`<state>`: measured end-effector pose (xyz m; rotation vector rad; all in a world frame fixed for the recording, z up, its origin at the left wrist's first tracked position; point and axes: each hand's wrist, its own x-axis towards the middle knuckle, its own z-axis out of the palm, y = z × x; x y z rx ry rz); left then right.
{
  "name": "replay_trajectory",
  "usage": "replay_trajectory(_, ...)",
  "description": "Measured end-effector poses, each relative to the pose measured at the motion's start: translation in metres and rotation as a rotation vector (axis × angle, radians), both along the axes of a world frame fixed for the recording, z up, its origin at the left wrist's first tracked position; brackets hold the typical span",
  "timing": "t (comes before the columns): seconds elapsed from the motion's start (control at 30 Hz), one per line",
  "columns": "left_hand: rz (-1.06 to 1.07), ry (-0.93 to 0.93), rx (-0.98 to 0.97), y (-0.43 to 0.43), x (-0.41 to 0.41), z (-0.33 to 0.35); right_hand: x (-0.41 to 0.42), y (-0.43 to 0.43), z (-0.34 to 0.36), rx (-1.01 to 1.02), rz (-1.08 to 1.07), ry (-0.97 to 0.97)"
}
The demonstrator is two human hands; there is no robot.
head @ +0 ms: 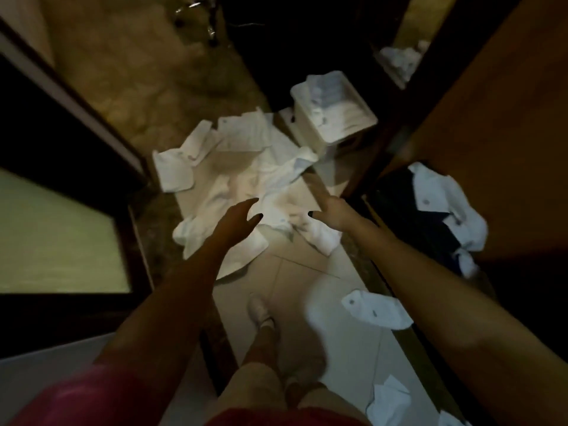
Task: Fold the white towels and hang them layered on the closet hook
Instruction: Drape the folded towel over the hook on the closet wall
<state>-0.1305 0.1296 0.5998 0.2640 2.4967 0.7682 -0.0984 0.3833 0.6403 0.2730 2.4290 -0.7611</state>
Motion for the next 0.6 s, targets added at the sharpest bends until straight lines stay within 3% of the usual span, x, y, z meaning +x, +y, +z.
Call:
replay_trajectory(0.13, 0.255, -0.043, 0.012, -0.077, -0.02, -0.031, -0.054, -0.072, -0.042, -0.02, 0.112, -0.056)
replay_trajectory(0.3, 0.382, -0.15, -0.024, -0.136, -0.03, -0.091, -0.093, -0.128, -0.111, -0.046, 0.179, -0.155)
replay_trajectory(0.6, 0.628, -0.375, 0.054, -0.161, -0.032, -0.278, -0.142, -0.165, -0.307, -0.017, 0.304, -0.319)
